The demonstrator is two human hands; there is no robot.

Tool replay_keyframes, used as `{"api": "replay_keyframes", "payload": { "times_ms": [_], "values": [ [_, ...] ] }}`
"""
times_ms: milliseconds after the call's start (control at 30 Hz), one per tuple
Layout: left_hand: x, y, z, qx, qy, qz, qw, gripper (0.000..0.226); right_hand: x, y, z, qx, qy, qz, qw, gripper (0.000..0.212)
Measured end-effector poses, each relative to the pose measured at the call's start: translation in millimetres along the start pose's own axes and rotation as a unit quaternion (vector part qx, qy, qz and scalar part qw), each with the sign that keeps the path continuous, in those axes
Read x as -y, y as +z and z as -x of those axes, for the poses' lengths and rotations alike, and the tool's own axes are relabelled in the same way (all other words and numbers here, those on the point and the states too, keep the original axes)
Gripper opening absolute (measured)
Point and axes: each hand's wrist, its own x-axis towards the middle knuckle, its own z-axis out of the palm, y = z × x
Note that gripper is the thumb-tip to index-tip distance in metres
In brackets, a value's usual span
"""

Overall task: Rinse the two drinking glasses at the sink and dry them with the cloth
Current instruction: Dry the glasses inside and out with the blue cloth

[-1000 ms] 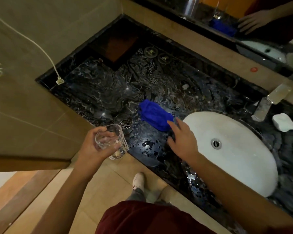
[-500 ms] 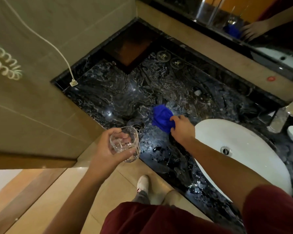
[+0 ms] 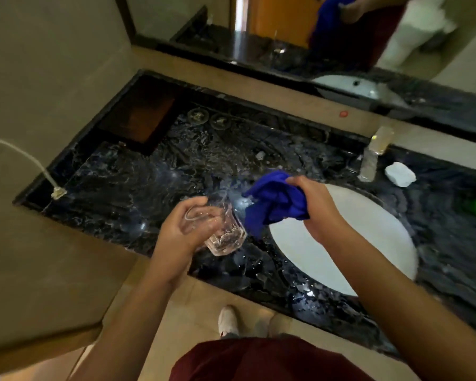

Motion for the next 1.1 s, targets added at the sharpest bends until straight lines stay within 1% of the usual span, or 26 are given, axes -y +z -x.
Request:
{"api": "replay_keyframes", "payload": {
  "times_ms": [100, 167, 200, 267, 367, 400, 433, 500, 600, 667, 767, 833, 900, 967, 1033, 1100],
  "values": [
    [-7.8, 36.3, -12.4, 0.044, -0.022, 0.061, 0.997, 0.068, 0.4, -30.6, 31.0, -0.031, 0.031, -0.159, 0.986, 0.029],
    [-9.3, 68.9, -17.7, 0.076, -0.06, 0.114, 0.989, 0.084, 1.9, -53.2, 49.5, -0.026, 0.036, -0.248, 0.968, 0.029],
    [-9.6, 86.6, -19.0, 0.097, -0.08, 0.143, 0.982, 0.093, 1.1, -64.2, 57.3, -0.027, 0.033, -0.275, 0.961, 0.034],
    [-7.8, 124.3, -18.4, 0.145, -0.113, 0.19, 0.964, 0.098, -1.1, -84.4, 70.2, -0.03, 0.018, -0.304, 0.952, 0.043],
    [0.4, 178.5, -13.0, 0.188, -0.168, 0.24, 0.938, 0.083, -9.4, -113.1, 79.1, -0.032, -0.005, -0.349, 0.937, 0.034],
    [4.1, 195.1, -11.2, 0.192, -0.183, 0.245, 0.932, 0.084, -11.6, -123.7, 81.9, -0.033, -0.012, -0.368, 0.929, 0.036],
    [8.1, 211.2, -9.2, 0.195, -0.194, 0.245, 0.93, 0.089, -14.8, -136.1, 83.5, -0.032, -0.019, -0.38, 0.924, 0.039],
    [15.3, 242.2, -4.2, 0.194, -0.211, 0.236, 0.928, 0.09, -22.2, -165.0, 85.6, -0.033, -0.046, -0.361, 0.931, 0.051],
    [25.7, 286.4, 3.8, 0.174, -0.222, 0.217, 0.935, 0.076, -34.1, -208.8, 88.0, -0.024, -0.106, -0.27, 0.957, 0.078],
    [34.7, 315.2, 11.3, 0.166, -0.212, 0.189, 0.944, 0.071, -40.0, -233.3, 89.7, -0.031, -0.121, -0.216, 0.968, 0.084],
    [47.1, 352.8, 25.8, 0.158, -0.19, 0.139, 0.959, 0.066, -44.5, -264.0, 87.6, -0.064, -0.138, -0.159, 0.975, 0.075],
    [52.7, 371.1, 34.3, 0.153, -0.166, 0.107, 0.968, 0.063, -48.3, -280.9, 84.4, -0.078, -0.138, -0.14, 0.977, 0.072],
    [53.8, 384.1, 39.6, 0.143, -0.149, 0.068, 0.976, 0.062, -49.3, -295.6, 83.0, -0.08, -0.13, -0.138, 0.979, 0.07],
    [51.6, 394.6, 40.7, 0.144, -0.127, 0.008, 0.981, 0.06, -49.9, -306.9, 82.3, -0.077, -0.119, -0.133, 0.981, 0.071],
    [48.8, 402.7, 38.3, 0.159, -0.105, -0.058, 0.98, 0.056, -49.9, -315.0, 81.8, -0.076, -0.111, -0.14, 0.981, 0.066],
    [47.8, 408.7, 33.6, 0.169, -0.095, -0.099, 0.976, 0.054, -51.1, -320.7, 79.6, -0.078, -0.106, -0.152, 0.98, 0.064]
  ]
}}
